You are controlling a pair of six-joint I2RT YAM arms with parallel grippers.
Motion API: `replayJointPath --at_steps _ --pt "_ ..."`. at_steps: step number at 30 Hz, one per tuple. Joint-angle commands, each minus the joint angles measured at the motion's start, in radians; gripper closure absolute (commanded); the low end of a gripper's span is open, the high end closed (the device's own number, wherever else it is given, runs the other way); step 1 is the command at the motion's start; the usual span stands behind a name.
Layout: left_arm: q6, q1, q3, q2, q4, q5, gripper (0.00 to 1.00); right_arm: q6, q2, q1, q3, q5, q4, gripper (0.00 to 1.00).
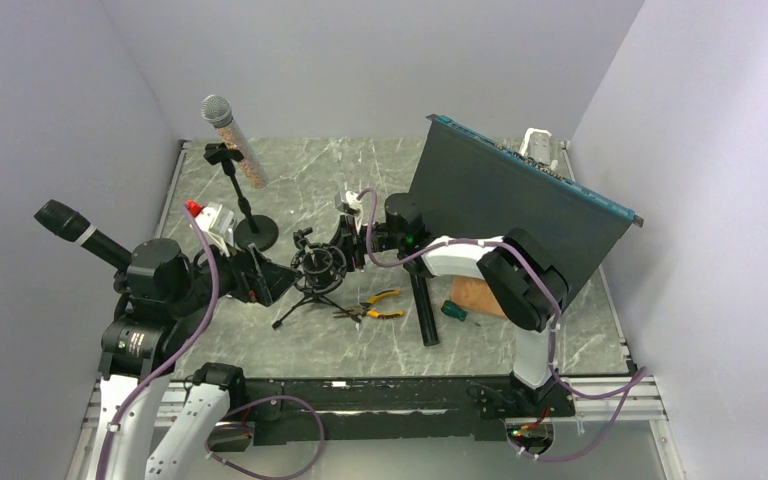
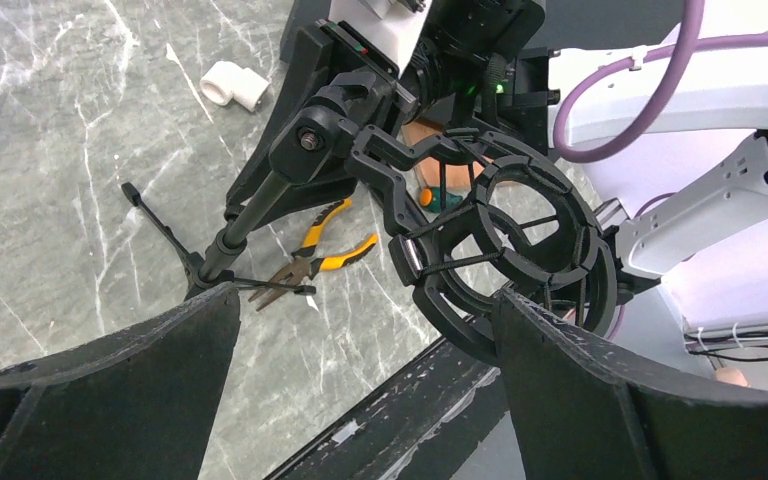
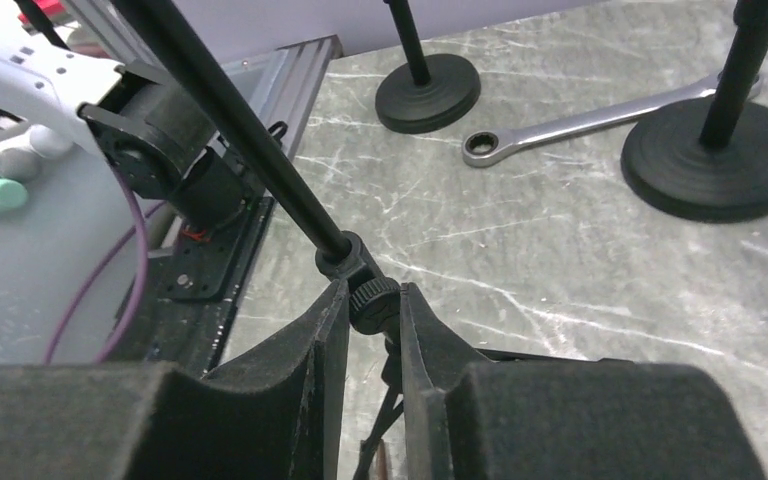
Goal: Remove the microphone from the stand
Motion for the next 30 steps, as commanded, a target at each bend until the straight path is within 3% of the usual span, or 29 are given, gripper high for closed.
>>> replayJointPath --at_steps 1,3,4,9,11,13,17,21,25,28,30 --pt "0.057 -0.009 0.0 -0.007 -0.1 -0.029 0.02 -0.144 -0.008 0.0 -0.006 0.075 0.015 1.0" --pt "0.051 -0.009 -0.002 -0.01 -0.089 -0.026 0.02 -0.119 -0.006 -0.001 0.028 0.073 -0.046 0.98" --pt "0.046 -0.009 -0.005 -0.014 -0.083 -0.03 0.02 -0.098 -0.015 0.002 0.032 0.079 -0.06 0.9" --pt "0.033 -0.008 -0.031 -0.017 -0.04 -0.032 0.02 0.073 -0.166 0.012 -0.05 0.226 -0.14 0.3" --pt "0.033 -0.009 -0.041 -0.016 -0.026 -0.032 0.02 0.122 -0.219 0.012 -0.054 0.286 -0.25 0.15" --pt "0.039 -0.009 -0.047 -0.008 -0.016 -0.032 0.02 0.164 -0.253 0.011 -0.025 0.338 -0.399 0.08" --pt "0.045 -0.009 -0.06 0.004 0.002 -0.036 0.02 0.289 -0.229 0.005 0.098 0.437 -0.735 0.05" --pt "0.033 -0.009 -0.074 -0.002 0.026 -0.043 0.02 0.429 -0.166 0.0 0.182 0.378 -0.936 0.04" --pt "0.015 -0.01 -0.102 -0.01 0.053 -0.045 0.02 0.666 -0.17 -0.009 0.107 0.302 -0.729 0.03" --pt "-0.003 -0.009 -0.111 -0.006 0.061 -0.037 0.02 0.776 -0.125 -0.01 0.166 0.32 -0.781 0.08" --pt "-0.01 -0.009 -0.11 -0.011 0.07 -0.035 0.02 0.868 -0.119 -0.009 0.159 0.314 -0.707 0.13"
